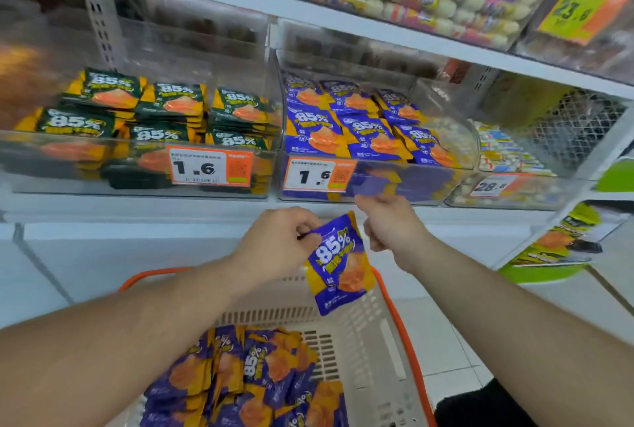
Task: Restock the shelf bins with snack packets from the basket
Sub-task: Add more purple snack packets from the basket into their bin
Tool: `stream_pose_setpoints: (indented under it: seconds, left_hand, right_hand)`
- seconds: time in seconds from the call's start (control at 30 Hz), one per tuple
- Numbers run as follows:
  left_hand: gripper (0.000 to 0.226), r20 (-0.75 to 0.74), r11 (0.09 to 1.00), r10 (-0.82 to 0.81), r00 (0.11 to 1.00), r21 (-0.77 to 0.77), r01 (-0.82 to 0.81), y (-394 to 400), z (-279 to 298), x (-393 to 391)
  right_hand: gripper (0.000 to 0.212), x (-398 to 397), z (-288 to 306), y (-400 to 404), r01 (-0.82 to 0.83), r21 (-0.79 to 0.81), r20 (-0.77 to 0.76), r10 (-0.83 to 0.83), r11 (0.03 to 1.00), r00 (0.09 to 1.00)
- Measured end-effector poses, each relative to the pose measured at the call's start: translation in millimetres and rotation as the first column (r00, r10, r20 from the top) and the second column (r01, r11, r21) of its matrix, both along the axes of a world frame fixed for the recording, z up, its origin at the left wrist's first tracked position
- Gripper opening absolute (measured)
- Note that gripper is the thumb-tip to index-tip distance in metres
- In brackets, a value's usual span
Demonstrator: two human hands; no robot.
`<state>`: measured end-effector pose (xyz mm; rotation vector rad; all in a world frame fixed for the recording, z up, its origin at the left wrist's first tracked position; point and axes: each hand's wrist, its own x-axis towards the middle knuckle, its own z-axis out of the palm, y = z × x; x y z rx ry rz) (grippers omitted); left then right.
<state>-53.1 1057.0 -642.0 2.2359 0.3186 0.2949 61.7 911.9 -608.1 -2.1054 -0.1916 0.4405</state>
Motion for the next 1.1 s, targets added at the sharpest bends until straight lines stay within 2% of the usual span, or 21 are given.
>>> stream_pose_setpoints:
  seconds: [0.03, 0.1, 0.17, 0.23, 0.3, 0.4, 0.5, 0.57, 0.6, 0.63, 0.67, 0.7, 0.73, 0.77, 0.87, 0.97, 1.1]
  left_hand:
    - [0.013, 0.017, 0.995, 0.020, 1.000, -0.103, -0.018, 2.1, 4.3, 1.6]
    - [0.021, 0.060, 0.968, 0.055, 0.997, -0.249, -0.038, 3.6, 13.4, 2.7]
    - [0.025, 0.087, 0.930, 0.111, 0.990, -0.360, -0.073, 2.6, 22.7, 3.8]
    - [0.024, 0.088, 0.880, 0.147, 0.985, -0.467, -0.089, -0.5, 31.2, 5.4]
    - [0.021, 0.077, 0.830, 0.168, 0.983, -0.550, -0.099, -3.3, 38.7, 7.8]
    - [0.016, 0.101, 0.782, 0.200, 0.975, -0.616, -0.097, -5.4, 49.2, 11.3]
    - [0.019, 0.207, 0.783, 0.225, 0.952, -0.620, -0.050, -9.6, 60.7, 17.0]
    - [0.015, 0.310, 0.859, 0.198, 0.930, -0.511, -0.013, -12.3, 65.7, 20.3]
    - [0.013, 0.362, 0.930, 0.146, 0.921, -0.368, -0.003, -12.2, 65.1, 22.9]
    - [0.019, 0.405, 0.987, 0.080, 0.911, -0.157, -0.016, -10.7, 62.9, 26.1]
    - [0.031, 0.423, 0.995, 0.003, 0.906, 0.085, -0.043, -7.8, 59.1, 30.5]
    - [0.042, 0.413, 0.946, -0.056, 0.909, 0.312, -0.083, -5.1, 54.1, 35.1]
    - [0.051, 0.392, 0.873, -0.085, 0.916, 0.473, -0.122, -1.9, 47.1, 40.4]
    - [0.057, 0.349, 0.813, -0.090, 0.933, 0.567, -0.134, -0.6, 43.9, 43.5]
    - [0.070, 0.240, 0.722, -0.044, 0.970, 0.678, -0.135, 4.2, 36.9, 50.9]
    - [0.077, 0.206, 0.637, -0.028, 0.978, 0.758, -0.142, 7.4, 30.6, 55.1]
    - [0.082, 0.240, 0.619, 0.007, 0.971, 0.761, -0.193, 7.0, 26.9, 57.9]
  right_hand:
    - [0.019, -1.5, 0.0, -2.0, 0.034, -0.036, 0.219, -0.026, 0.999, 0.975]
    - [0.026, -12.0, -1.6, -5.8, -0.025, -0.085, 0.551, 0.068, 0.996, 0.832]
    - [0.042, -25.0, -6.0, -7.2, -0.174, -0.134, 0.701, 0.218, 0.975, 0.679]
    - [0.059, -35.1, -9.9, -5.5, -0.240, -0.205, 0.753, 0.309, 0.949, 0.580]
    - [0.069, -38.3, -11.2, -2.4, -0.225, -0.268, 0.765, 0.349, 0.937, 0.542]
    - [0.061, -37.4, -6.4, 2.3, -0.201, -0.242, 0.776, 0.314, 0.949, 0.547]
    - [0.051, -27.9, 5.9, 5.4, -0.185, -0.100, 0.790, 0.191, 0.978, 0.583]
    - [0.049, -13.0, 20.0, 5.9, -0.120, -0.028, 0.778, 0.097, 0.992, 0.620]
    - [0.050, -2.2, 28.7, 5.3, -0.069, -0.014, 0.773, 0.055, 0.997, 0.632]
    - [0.049, 9.5, 38.1, 4.7, -0.018, -0.007, 0.770, 0.017, 1.000, 0.638]
    - [0.049, 22.3, 47.9, 4.2, 0.027, -0.005, 0.764, -0.013, 1.000, 0.645]
    - [0.049, 35.3, 57.4, 3.8, 0.061, -0.009, 0.756, -0.033, 0.998, 0.654]
    - [0.049, 48.6, 65.8, 3.7, 0.089, -0.024, 0.746, -0.041, 0.996, 0.664]
    - [0.051, 62.2, 73.4, 3.6, 0.118, -0.055, 0.740, -0.039, 0.991, 0.671]
    - [0.063, 98.7, 87.2, 1.8, 0.185, -0.199, 0.708, 0.011, 0.962, 0.706]
    - [0.072, 122.4, 87.5, 2.8, 0.242, -0.323, 0.677, 0.045, 0.915, 0.735]
    - [0.075, 133.8, 80.6, 3.2, 0.287, -0.444, 0.659, 0.093, 0.849, 0.746]
